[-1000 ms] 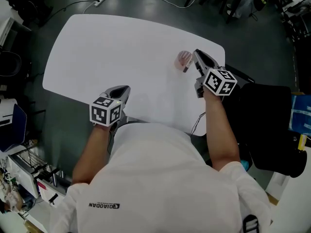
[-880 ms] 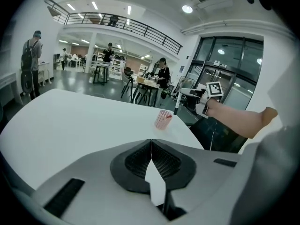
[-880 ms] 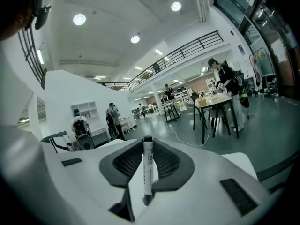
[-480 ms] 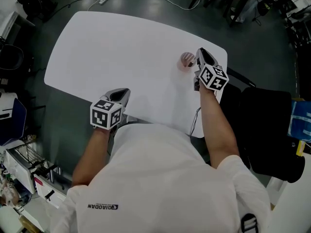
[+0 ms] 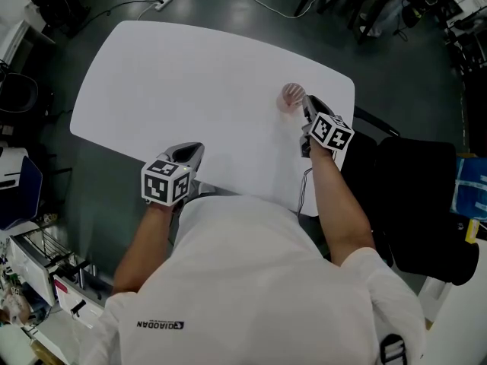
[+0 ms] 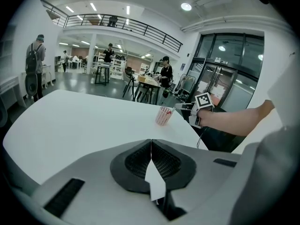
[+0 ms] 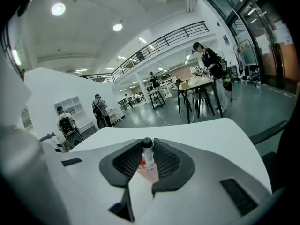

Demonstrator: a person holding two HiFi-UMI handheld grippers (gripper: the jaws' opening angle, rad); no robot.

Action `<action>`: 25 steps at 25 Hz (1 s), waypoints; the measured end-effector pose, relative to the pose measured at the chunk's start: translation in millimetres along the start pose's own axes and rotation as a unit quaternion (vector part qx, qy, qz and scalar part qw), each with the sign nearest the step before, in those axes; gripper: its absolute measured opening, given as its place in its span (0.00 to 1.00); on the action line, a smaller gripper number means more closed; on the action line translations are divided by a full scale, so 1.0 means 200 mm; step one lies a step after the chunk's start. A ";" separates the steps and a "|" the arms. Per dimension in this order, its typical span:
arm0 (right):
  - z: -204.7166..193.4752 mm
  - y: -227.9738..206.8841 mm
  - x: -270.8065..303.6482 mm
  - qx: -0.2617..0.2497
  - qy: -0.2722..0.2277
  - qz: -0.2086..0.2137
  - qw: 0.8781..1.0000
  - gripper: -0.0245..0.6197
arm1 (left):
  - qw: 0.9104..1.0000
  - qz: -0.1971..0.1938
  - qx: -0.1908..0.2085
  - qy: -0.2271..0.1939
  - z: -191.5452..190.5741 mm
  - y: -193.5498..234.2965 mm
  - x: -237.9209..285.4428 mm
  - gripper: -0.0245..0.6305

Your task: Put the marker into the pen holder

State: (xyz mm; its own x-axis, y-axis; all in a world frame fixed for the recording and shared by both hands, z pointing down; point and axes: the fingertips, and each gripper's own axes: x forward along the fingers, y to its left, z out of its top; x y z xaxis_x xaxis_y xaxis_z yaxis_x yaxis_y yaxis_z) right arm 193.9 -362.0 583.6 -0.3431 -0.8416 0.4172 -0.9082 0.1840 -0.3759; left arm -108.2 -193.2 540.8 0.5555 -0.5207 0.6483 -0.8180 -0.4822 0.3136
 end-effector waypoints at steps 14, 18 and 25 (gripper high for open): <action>-0.13 0.16 -0.23 -0.024 0.027 -0.013 0.999 0.18 | 1.000 -0.028 0.003 -0.006 0.01 0.05 0.01 0.08; -0.15 0.31 -0.33 -0.019 0.009 -0.004 1.000 0.07 | 0.998 -0.051 0.019 -0.010 0.05 0.06 0.01 0.08; -0.30 0.59 -0.42 -0.025 0.017 0.032 0.999 0.07 | 0.993 -0.097 0.064 0.000 0.07 0.07 0.01 0.08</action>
State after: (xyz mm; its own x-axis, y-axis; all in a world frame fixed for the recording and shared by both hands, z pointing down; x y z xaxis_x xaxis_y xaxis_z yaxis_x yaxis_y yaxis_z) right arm 101.7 -239.5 554.0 -0.4078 -0.8097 0.4221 -0.8948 0.2623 -0.3613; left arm -116.4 -212.1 536.7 0.7003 -0.4105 0.5840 -0.6707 -0.6585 0.3414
